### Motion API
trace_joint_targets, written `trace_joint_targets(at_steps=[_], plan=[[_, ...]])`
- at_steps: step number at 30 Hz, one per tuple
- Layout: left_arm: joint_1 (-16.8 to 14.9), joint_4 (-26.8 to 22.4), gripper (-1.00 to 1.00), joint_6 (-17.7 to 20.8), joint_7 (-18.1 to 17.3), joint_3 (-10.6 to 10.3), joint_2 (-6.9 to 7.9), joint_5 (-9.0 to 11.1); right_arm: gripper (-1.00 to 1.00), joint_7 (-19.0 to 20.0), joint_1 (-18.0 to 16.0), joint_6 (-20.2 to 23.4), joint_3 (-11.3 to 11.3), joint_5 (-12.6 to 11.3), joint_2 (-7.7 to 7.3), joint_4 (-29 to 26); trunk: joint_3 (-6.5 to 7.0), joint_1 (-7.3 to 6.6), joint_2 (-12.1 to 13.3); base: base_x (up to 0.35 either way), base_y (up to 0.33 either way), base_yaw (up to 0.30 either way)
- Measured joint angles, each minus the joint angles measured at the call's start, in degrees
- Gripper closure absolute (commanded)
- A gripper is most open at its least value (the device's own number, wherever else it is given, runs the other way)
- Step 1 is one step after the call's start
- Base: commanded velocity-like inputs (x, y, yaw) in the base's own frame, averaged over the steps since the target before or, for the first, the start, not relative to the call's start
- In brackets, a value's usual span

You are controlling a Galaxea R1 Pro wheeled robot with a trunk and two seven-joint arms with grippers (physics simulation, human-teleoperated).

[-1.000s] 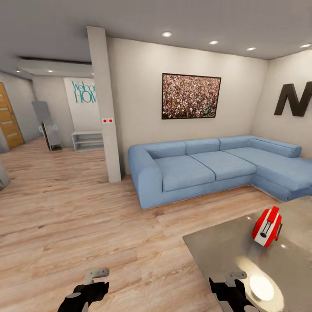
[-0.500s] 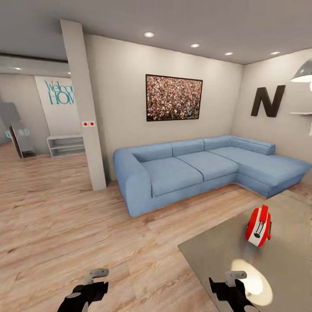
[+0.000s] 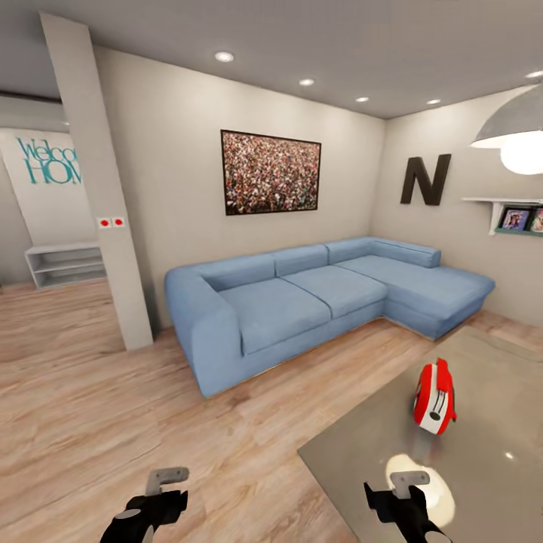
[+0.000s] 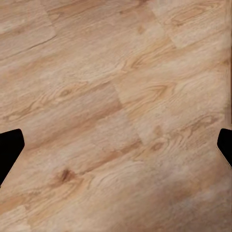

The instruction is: Turn on the radio receiver that's on the table in the living room.

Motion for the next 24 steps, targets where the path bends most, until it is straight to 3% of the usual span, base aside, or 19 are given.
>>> trace_joint_targets(at_steps=[13,24], plan=[[0.0,0.0,-1.0,0.0,1.0,-0.1,-0.03,0.0,-1.0,0.0,0.0,-0.1,0.0,0.0,0.0,0.0,0.57,0.0,0.0,0.25,0.132,-0.254],[0.0,0.0,-1.0,-0.1,1.0,-0.1,-0.22,0.2,-1.0,0.0,0.0,-0.1,-0.2,-0.2,0.0,0.1,1.08,0.0,0.0,0.03,0.018,-0.254]])
